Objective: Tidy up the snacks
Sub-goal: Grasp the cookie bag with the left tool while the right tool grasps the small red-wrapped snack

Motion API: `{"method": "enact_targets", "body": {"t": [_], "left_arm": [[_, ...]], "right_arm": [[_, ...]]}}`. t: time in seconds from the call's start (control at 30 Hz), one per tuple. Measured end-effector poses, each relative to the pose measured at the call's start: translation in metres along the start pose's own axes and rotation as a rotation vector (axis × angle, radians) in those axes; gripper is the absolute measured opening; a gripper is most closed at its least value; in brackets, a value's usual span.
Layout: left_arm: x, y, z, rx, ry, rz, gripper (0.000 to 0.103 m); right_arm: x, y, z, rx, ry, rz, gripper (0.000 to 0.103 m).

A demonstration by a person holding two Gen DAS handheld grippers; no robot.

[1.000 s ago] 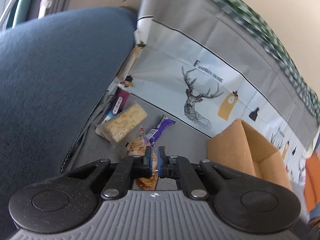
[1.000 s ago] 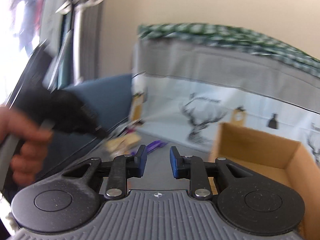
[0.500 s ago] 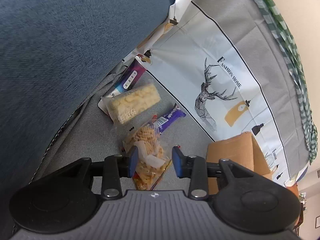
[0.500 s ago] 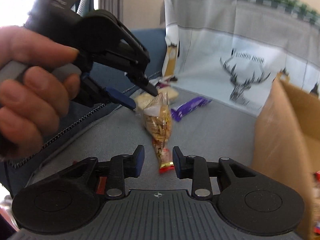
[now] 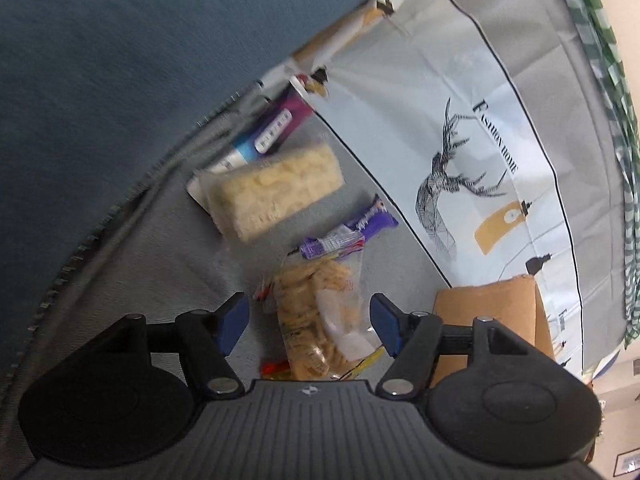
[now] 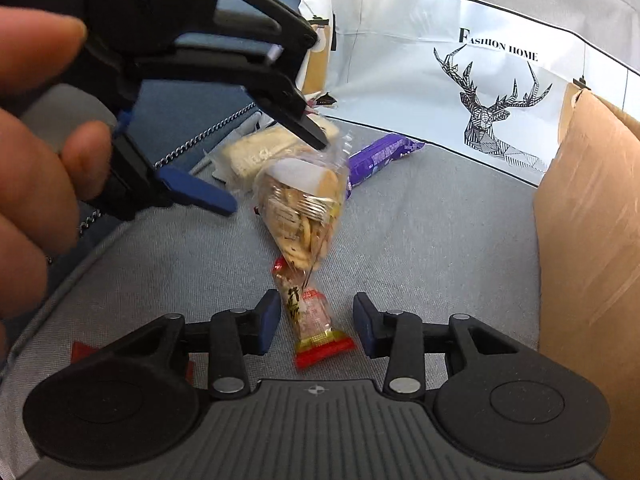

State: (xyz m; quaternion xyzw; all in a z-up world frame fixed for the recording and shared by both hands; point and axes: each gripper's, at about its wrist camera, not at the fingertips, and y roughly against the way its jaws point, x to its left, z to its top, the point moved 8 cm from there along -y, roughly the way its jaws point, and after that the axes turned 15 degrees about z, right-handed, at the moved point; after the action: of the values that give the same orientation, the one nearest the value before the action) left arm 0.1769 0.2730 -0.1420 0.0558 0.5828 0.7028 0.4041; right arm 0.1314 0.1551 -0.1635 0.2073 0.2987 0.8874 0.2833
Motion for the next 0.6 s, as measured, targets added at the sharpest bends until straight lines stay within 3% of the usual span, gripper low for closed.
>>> {"method": "enact_targets", "body": {"t": [0.1, 0.27, 0.3, 0.4, 0.6], "left_arm": [[-0.008, -0.008, -0.003, 0.017, -0.025, -0.006, 0.071], [-0.014, -0.006, -0.007, 0.006, -0.063, -0.017, 0.059], [-0.016, -0.004, -0.008, -0.003, -0.077, -0.018, 0.052], [-0.019, 0.006, -0.009, -0.034, -0.113, -0.029, 0.041], [-0.010, 0.041, -0.019, -0.098, -0.143, -0.011, 0.040]], "right_arm": [[0.001, -0.001, -0.001, 0.004, 0.013, 0.005, 0.042], [0.004, 0.001, -0.003, 0.006, 0.050, 0.046, 0.022], [0.005, 0.002, -0.003, 0.007, 0.056, 0.053, 0.021], [0.008, 0.010, -0.004, 0.002, 0.067, 0.067, 0.020], [0.009, 0.028, -0.013, 0.015, 0.084, 0.048, 0.019]]}}
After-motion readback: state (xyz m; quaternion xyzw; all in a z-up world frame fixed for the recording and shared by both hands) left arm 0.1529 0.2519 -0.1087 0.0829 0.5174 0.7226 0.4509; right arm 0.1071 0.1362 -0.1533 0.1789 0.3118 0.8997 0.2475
